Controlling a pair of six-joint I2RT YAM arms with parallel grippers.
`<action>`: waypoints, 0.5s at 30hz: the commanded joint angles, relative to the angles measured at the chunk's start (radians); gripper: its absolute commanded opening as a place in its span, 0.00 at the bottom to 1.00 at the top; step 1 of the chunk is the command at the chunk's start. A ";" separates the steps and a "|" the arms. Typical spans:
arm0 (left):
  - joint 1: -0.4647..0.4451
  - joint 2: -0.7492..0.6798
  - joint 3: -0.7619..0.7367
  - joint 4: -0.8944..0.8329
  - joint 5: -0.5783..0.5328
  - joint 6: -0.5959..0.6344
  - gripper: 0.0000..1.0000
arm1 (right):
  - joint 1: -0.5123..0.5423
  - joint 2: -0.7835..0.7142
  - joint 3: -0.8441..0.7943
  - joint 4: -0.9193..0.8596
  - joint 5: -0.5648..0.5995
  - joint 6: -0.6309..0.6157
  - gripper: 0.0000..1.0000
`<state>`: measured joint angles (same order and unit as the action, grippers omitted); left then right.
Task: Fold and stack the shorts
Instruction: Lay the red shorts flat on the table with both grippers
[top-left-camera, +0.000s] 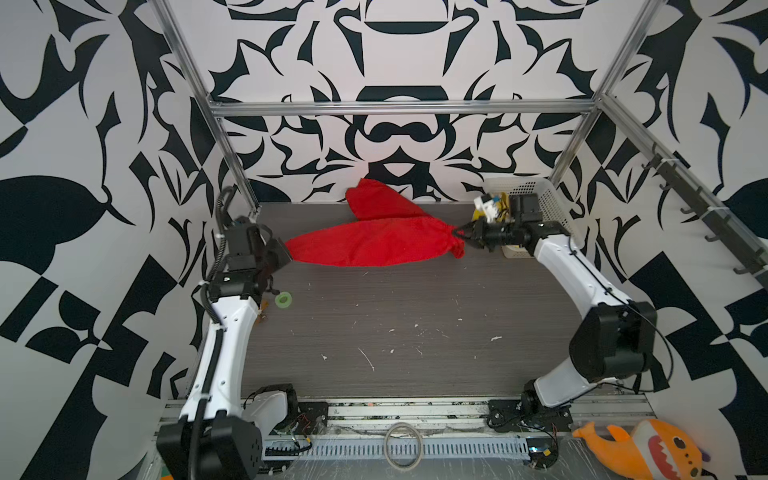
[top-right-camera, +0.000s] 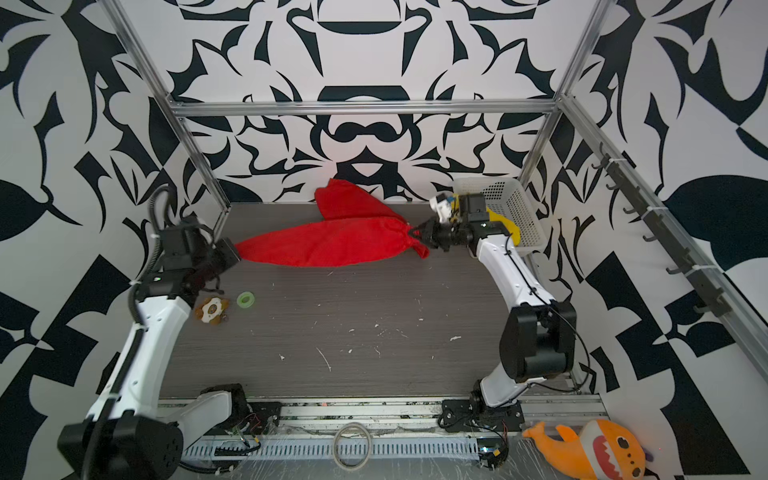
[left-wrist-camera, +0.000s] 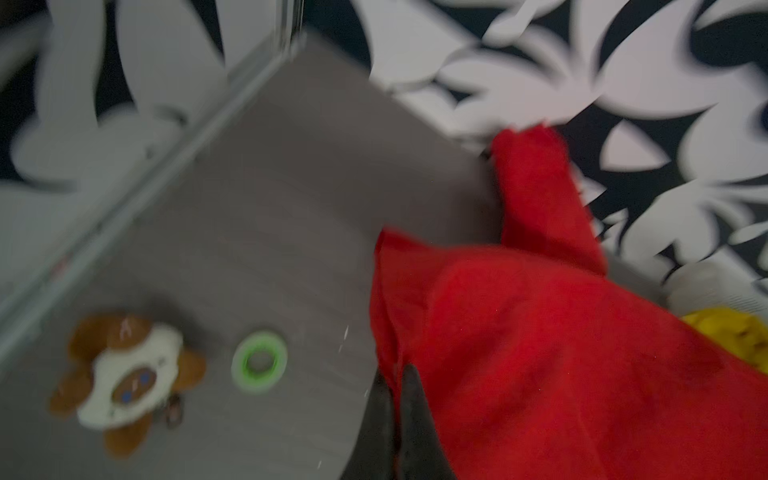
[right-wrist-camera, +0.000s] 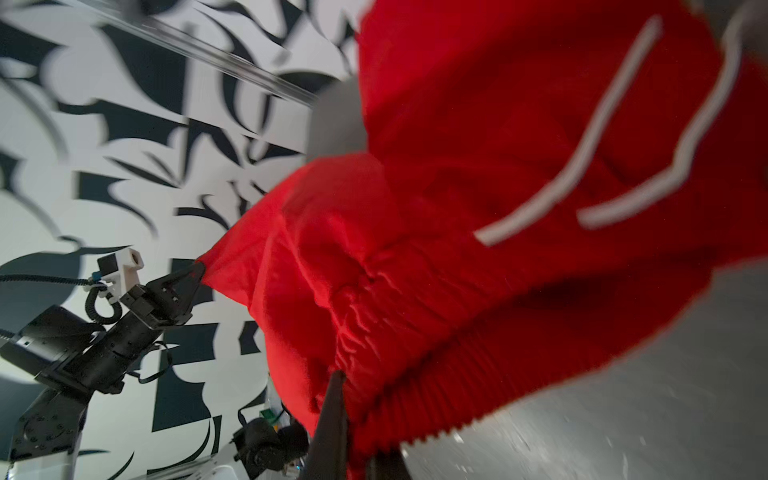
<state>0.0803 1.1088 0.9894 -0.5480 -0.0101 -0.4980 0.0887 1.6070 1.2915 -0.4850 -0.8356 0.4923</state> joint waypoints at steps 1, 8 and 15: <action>0.005 -0.069 -0.095 -0.032 0.020 -0.119 0.00 | -0.004 -0.073 -0.105 -0.033 0.060 -0.051 0.00; 0.005 -0.133 -0.207 -0.234 0.070 -0.185 0.05 | 0.002 -0.184 -0.340 -0.187 0.158 -0.056 0.00; 0.003 -0.267 -0.179 -0.382 0.146 -0.246 0.70 | 0.001 -0.350 -0.333 -0.522 0.438 -0.115 0.51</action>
<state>0.0807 0.8829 0.7734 -0.8330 0.0917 -0.7006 0.0906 1.3155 0.8940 -0.8234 -0.5774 0.4278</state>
